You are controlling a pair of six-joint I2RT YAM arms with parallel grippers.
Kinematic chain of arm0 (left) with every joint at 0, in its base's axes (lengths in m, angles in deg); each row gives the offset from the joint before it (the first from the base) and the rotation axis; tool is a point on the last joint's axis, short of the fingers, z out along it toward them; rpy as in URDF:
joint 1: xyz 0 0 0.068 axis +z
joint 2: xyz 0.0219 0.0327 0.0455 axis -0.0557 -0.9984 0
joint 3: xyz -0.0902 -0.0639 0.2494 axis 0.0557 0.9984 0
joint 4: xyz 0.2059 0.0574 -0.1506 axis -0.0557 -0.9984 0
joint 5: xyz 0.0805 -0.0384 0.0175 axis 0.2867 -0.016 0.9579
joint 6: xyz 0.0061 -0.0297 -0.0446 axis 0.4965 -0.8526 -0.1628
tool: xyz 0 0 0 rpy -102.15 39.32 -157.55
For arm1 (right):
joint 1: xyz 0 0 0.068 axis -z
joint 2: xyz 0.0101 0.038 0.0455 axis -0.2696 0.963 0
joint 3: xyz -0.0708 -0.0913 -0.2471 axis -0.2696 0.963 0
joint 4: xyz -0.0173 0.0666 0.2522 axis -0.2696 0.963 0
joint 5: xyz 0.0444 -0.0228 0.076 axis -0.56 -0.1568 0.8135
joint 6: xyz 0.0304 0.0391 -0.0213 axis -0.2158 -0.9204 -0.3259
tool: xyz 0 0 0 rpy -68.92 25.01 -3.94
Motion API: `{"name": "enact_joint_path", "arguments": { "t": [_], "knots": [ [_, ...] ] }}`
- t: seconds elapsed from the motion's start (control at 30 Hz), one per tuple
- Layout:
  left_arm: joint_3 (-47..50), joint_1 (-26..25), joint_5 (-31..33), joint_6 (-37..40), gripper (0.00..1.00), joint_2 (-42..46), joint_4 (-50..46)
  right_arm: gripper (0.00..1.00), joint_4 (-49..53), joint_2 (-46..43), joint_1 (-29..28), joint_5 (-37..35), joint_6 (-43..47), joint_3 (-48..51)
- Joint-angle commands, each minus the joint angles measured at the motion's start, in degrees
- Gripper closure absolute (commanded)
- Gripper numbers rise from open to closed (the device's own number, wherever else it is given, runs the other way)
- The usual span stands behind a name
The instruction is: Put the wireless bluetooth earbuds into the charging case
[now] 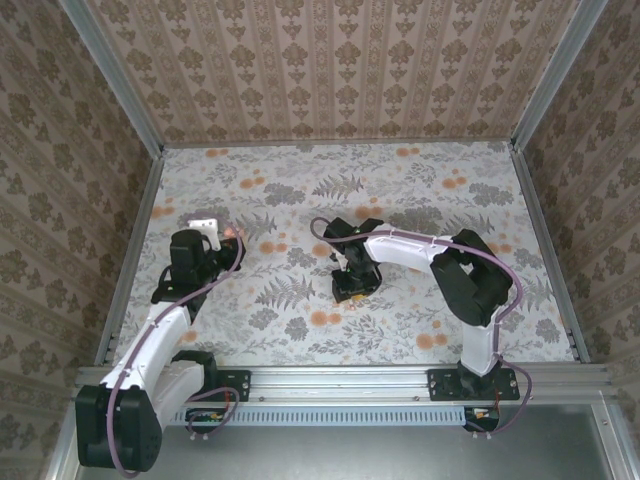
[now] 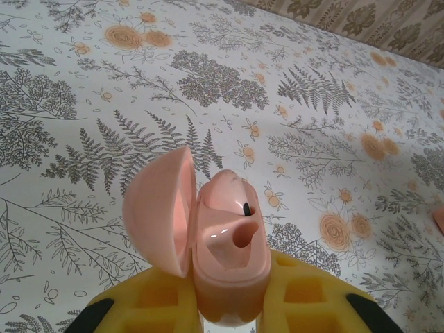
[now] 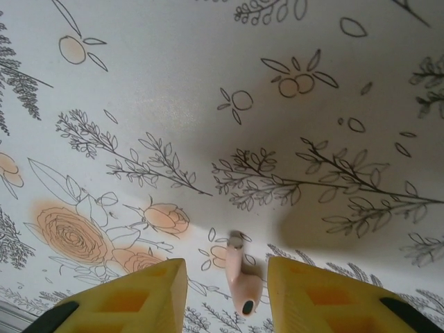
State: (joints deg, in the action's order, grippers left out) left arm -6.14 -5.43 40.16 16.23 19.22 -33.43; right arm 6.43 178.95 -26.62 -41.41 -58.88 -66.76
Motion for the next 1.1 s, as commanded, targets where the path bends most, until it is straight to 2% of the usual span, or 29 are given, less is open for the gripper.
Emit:
{"name": "enact_joint_path", "arguments": {
  "t": [0.0,0.6,1.07],
  "knots": [
    [0.6,-0.5,1.2,-0.5,0.89,1.3,0.8,0.64,0.3,2.5,-0.5,2.4,0.6,-1.4],
    [1.1,-0.6,1.8,0.0,0.89,1.8,0.6,0.69,3.9,5.3,-2.2,5.3,5.8,-5.4],
    [1.6,-0.7,1.8,0.2,0.89,2.2,0.1,0.71,10.7,3.7,-4.4,3.9,10.0,-4.4]
  ]
}}
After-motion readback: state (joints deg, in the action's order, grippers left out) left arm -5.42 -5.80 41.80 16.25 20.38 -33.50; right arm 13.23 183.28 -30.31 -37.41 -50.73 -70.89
